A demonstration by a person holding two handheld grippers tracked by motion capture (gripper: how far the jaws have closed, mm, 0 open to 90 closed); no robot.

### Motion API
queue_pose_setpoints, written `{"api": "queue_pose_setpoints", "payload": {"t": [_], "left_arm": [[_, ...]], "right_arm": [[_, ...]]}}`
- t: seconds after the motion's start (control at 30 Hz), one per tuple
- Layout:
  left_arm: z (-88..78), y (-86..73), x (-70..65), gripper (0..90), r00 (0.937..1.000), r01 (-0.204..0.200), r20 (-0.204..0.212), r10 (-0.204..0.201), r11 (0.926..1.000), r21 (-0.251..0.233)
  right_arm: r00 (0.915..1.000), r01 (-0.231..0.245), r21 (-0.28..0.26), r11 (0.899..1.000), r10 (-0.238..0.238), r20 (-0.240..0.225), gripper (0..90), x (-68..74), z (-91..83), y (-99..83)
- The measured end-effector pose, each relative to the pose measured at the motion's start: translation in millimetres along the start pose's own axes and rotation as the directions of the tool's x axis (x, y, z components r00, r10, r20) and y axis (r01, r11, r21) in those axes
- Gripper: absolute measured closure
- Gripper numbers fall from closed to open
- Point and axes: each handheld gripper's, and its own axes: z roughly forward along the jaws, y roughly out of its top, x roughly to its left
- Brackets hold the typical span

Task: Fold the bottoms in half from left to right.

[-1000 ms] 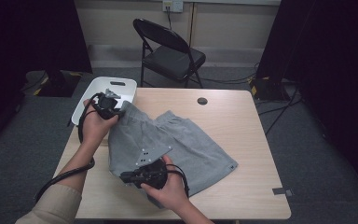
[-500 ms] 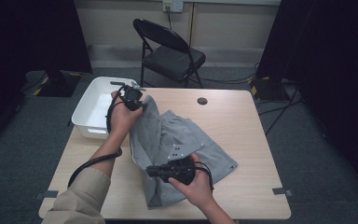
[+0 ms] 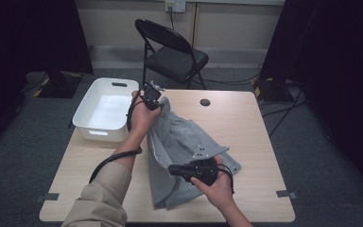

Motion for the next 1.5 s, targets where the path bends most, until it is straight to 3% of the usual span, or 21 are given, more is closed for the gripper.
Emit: {"api": "queue_pose_setpoints", "payload": {"t": [0.2, 0.37, 0.97, 1.27, 1.5], "left_arm": [[5.2, 2.9, -8.3, 79.4, 0.9999, -0.010, 0.005, 0.010, 1.0000, 0.001], [-2.2, -0.3, -2.5, 79.3, 1.0000, -0.001, -0.004, 0.000, 1.0000, -0.004], [-40.9, -31.8, 33.3, 79.2, 0.9960, 0.075, -0.044, -0.077, 0.9964, -0.038], [-59.3, -54.7, 54.8, 79.2, 0.9900, 0.121, -0.068, -0.124, 0.9920, -0.036], [-67.9, -71.7, 66.1, 79.1, 0.9878, 0.131, -0.083, -0.132, 0.9912, -0.020]], "right_arm": [[0.9999, -0.012, -0.001, 1.000, 0.012, 0.008, 86.2, -3.7, -5.0, -6.7], [1.0000, -0.004, -0.003, 1.000, 0.004, 0.007, 86.2, -0.9, -3.5, -6.5], [0.9984, 0.041, 0.011, 0.999, -0.041, -0.039, 86.2, 19.4, 22.7, 5.4], [0.9952, 0.064, 0.019, 0.998, -0.063, -0.075, 86.3, 31.3, 39.8, 12.6], [0.9922, 0.084, 0.029, 0.996, -0.081, -0.095, 86.2, 39.6, 52.7, 17.9]]}}
